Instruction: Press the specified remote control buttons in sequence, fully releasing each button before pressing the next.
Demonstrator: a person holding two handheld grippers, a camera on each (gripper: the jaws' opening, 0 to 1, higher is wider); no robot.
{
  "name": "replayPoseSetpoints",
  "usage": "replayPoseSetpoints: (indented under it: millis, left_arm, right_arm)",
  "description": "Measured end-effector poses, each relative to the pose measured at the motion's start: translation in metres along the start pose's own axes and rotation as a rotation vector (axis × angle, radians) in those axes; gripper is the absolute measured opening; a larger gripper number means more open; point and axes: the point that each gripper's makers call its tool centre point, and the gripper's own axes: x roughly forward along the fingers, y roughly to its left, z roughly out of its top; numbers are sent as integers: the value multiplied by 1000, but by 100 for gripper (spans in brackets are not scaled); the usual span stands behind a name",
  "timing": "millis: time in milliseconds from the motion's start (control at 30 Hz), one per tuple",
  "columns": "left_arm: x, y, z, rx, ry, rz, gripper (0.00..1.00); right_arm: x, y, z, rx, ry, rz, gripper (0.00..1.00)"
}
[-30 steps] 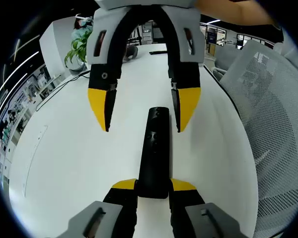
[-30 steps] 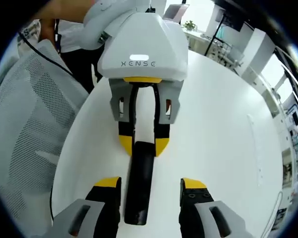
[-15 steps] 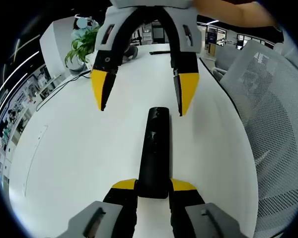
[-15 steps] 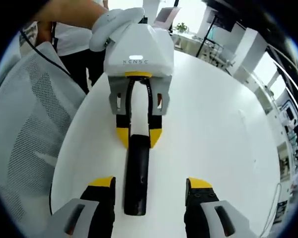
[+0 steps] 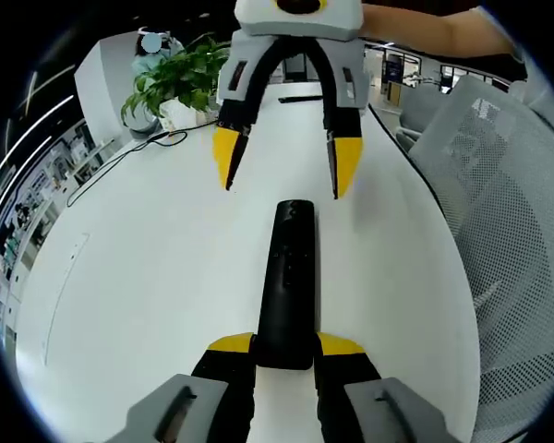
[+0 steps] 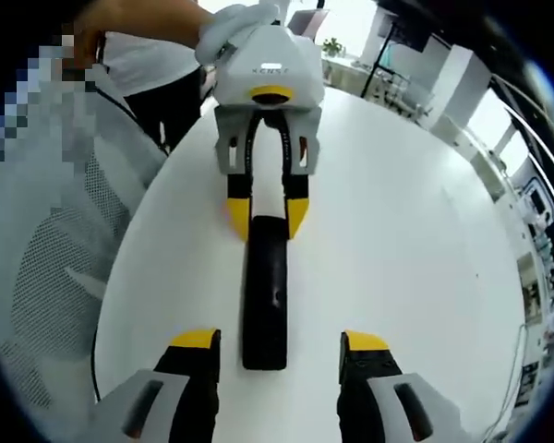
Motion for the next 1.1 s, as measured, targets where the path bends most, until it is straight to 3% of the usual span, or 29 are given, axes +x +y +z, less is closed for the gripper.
replayPoseSetpoints:
  millis: [833, 1100]
  left_arm:
    - [0, 0, 1, -2, -6, -1, 23]
    - [0, 1, 1, -3, -6, -1, 23]
  right_arm:
    - [21, 8, -19, 13, 51, 53, 32]
    - [24, 8, -22, 24, 60, 60, 31]
